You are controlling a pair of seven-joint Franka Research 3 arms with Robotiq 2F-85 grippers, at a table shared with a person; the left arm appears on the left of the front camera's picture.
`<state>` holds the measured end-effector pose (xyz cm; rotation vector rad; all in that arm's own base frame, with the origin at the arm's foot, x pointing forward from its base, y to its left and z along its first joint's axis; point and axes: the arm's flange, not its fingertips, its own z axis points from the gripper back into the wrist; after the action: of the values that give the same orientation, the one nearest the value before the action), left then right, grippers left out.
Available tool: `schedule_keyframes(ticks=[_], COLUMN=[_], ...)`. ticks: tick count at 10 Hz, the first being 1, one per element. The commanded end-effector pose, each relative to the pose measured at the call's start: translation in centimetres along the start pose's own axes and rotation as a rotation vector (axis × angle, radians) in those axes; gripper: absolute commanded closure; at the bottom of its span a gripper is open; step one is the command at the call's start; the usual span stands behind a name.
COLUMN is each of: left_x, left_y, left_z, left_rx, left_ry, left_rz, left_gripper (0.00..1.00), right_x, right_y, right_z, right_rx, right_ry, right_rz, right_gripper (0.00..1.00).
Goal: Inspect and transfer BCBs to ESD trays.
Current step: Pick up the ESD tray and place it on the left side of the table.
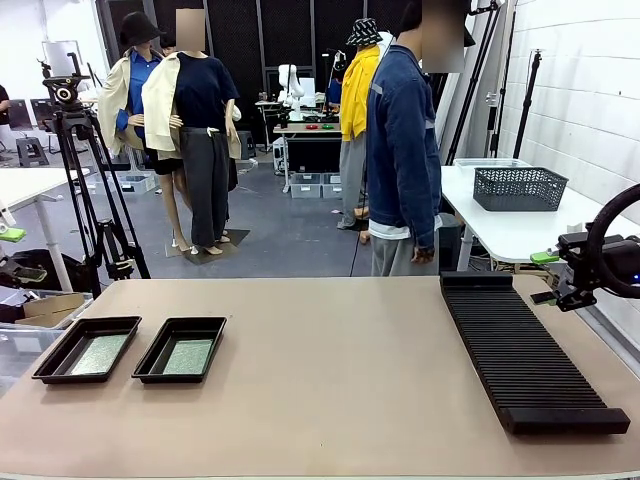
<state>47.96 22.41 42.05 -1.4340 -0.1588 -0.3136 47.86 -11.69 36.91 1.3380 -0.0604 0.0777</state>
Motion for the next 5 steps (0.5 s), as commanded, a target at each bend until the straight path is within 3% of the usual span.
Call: schedule_keyframes(ticks=[1,5], left_x=[1.6,2.9], left_y=[1.0,2.9], left_z=[1.2,-0.9], left_rx=[-0.079,-0.081], left_ry=[0.019,0.108], left_rz=[0.042,0.116], left_gripper=[0.00,0.00], right_x=[0.0,0.0], right_y=[0.1,0.1], right_z=[-0.1,-0.1], right_rx=[-0.005,-0.005], right_ry=[-0.002,-0.002], right_rz=[-0.010,-0.010], right_gripper=[0.00,0.00])
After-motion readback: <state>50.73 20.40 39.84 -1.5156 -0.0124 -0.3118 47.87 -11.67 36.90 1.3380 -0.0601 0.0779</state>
